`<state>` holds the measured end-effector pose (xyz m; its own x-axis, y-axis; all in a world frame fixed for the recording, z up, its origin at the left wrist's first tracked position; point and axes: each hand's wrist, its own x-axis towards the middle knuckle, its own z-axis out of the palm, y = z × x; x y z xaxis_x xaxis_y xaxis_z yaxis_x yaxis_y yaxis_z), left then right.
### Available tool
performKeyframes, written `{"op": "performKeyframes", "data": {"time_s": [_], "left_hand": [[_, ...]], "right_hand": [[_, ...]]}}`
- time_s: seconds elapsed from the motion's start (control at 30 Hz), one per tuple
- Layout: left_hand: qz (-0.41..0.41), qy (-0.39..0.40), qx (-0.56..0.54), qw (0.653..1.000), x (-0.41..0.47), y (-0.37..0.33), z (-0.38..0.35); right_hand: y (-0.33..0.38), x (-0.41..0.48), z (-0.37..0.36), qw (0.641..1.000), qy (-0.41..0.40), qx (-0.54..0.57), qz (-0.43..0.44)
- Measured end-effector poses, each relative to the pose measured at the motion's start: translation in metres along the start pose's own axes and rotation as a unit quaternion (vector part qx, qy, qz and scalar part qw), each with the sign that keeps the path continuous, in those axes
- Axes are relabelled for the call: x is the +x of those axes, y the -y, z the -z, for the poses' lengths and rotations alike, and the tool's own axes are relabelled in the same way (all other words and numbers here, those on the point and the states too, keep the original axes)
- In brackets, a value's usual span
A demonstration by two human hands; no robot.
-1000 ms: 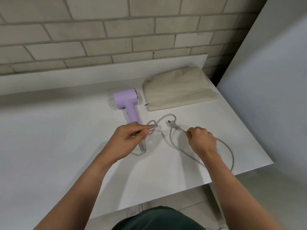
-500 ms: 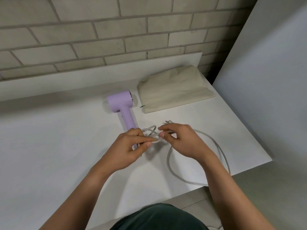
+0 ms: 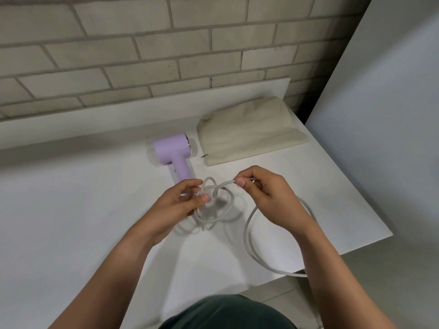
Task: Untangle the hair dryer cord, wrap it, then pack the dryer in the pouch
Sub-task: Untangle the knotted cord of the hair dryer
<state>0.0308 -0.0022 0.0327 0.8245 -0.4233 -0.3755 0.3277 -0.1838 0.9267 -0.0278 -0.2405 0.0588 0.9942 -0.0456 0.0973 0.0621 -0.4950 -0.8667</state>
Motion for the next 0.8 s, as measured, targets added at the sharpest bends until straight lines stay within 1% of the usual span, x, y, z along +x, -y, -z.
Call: {"op": "performKeyframes", "data": {"time_s": [0.1,0.2,0.27,0.33,0.4,0.5,0.57,0.67,0.8], "left_hand": [[0.001,0.040,0.053,0.998,-0.001,-0.001,-0.005],[-0.028,0.013,0.067,0.997,-0.001,-0.005,-0.010],[-0.044,-0.008,0.045,0.998,-0.001,-0.008,-0.013],[-0.056,-0.021,0.024,0.998,-0.001,-0.012,-0.015],[-0.068,-0.025,0.036,0.997,-0.003,-0.015,-0.018],[-0.085,-0.012,0.074,0.994,-0.007,-0.017,-0.021],[-0.093,-0.003,0.094,0.991,-0.011,-0.017,-0.020],[-0.106,0.023,0.127,0.986,-0.016,-0.018,-0.018],[-0.115,0.037,0.153,0.981,-0.021,-0.015,-0.018]], "right_hand": [[0.005,0.000,0.003,0.999,-0.036,-0.004,0.021],[0.006,-0.001,0.009,0.999,-0.036,-0.019,0.028],[0.007,-0.004,0.015,0.998,0.004,-0.055,0.032],[0.008,-0.007,0.017,0.989,0.060,-0.130,0.038],[0.007,-0.010,0.010,0.975,0.081,-0.204,0.025],[0.006,-0.013,-0.013,0.964,0.028,-0.262,-0.024],[0.005,-0.013,-0.026,0.960,0.005,-0.279,-0.029],[0.001,-0.010,-0.030,0.965,0.011,-0.261,-0.025],[0.003,-0.003,-0.026,0.988,0.080,-0.125,-0.032]]}}
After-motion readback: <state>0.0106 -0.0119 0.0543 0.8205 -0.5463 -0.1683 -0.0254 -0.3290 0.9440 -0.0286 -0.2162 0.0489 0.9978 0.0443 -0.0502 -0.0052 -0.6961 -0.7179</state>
